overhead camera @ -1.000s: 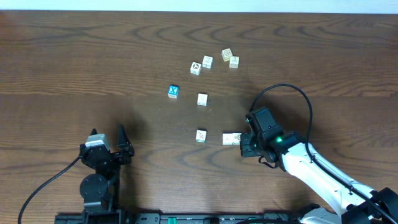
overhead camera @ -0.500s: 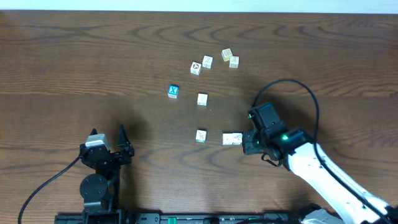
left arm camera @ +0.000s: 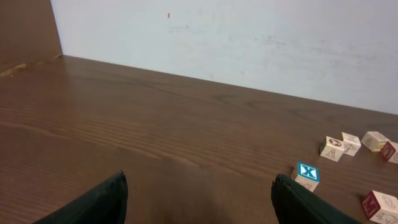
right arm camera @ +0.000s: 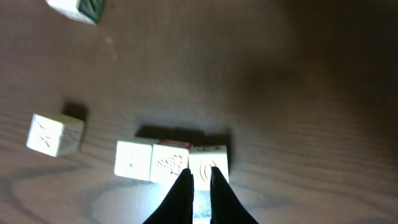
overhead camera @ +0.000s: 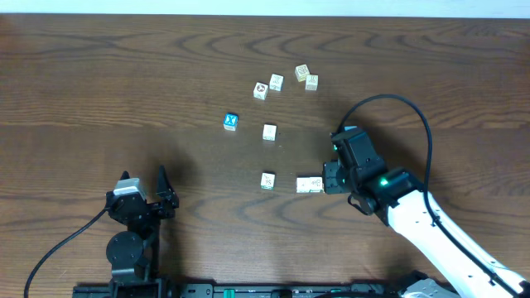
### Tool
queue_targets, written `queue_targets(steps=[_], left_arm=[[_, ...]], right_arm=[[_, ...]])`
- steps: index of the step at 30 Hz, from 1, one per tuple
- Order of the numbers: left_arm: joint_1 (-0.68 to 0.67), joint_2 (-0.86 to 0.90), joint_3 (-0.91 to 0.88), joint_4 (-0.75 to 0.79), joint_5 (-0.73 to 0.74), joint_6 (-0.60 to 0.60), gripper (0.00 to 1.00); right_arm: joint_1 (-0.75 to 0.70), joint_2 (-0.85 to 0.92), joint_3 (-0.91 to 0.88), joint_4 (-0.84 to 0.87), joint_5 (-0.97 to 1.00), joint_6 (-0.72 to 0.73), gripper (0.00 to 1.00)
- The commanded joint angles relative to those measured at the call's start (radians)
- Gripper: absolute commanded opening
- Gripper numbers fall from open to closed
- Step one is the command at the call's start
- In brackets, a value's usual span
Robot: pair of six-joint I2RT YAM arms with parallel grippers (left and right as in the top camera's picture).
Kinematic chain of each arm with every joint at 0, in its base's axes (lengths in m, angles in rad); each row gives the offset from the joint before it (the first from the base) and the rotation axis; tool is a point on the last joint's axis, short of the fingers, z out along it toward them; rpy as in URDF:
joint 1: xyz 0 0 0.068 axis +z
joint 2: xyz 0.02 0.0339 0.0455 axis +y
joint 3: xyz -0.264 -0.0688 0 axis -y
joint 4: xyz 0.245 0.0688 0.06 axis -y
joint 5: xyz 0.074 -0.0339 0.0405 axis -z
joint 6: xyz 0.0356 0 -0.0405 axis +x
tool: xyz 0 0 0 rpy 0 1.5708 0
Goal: Lift 4 blocks
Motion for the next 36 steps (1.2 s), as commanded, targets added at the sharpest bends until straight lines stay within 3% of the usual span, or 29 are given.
queue_targets(steps=[1,6,11,15,20,26,31,36], left_arm=[[0.004,-0.003,-0.016,-0.043,-0.012,-0.005,0.74],[0.004,-0.003,-0.016,-0.038,-0.018,-0.003,0.74],[0.006,-0.003,-0.016,-0.029,-0.118,0.002,0.74],[0.005,-0.001,0.002,0.0,0.01,-0.005,0.74],[0.005,0.072,0.151,-0.018,0.055,-0.01,0.74],[0.002,0.378,0.423,-0.097,0.119,-0.062,0.74],[-0.033,0.738,0.771,-0.384,0.196,-0.057,0.74],[-0.052,0.995,0.891,-0.607,0.219,-0.058,0.75]], right_arm=[[-0.022,-0.005,0.108,-0.031,0.029,-0.019,0.09],[-0.066,-0.008,0.197,-0.15,0.034,-0.071,0.12],[-0.158,-0.061,0.25,-0.183,0.034,-0.103,0.15],[-0.254,-0.157,0.261,-0.177,-0.007,-0.144,0.42],[-0.381,-0.26,0.261,-0.248,-0.072,-0.164,0.44],[-0.464,-0.3,0.261,-0.307,-0.189,-0.217,0.47],[-0.484,-0.298,0.261,-0.354,-0.189,-0.217,0.46],[-0.484,-0.297,0.261,-0.366,-0.22,-0.224,0.45]])
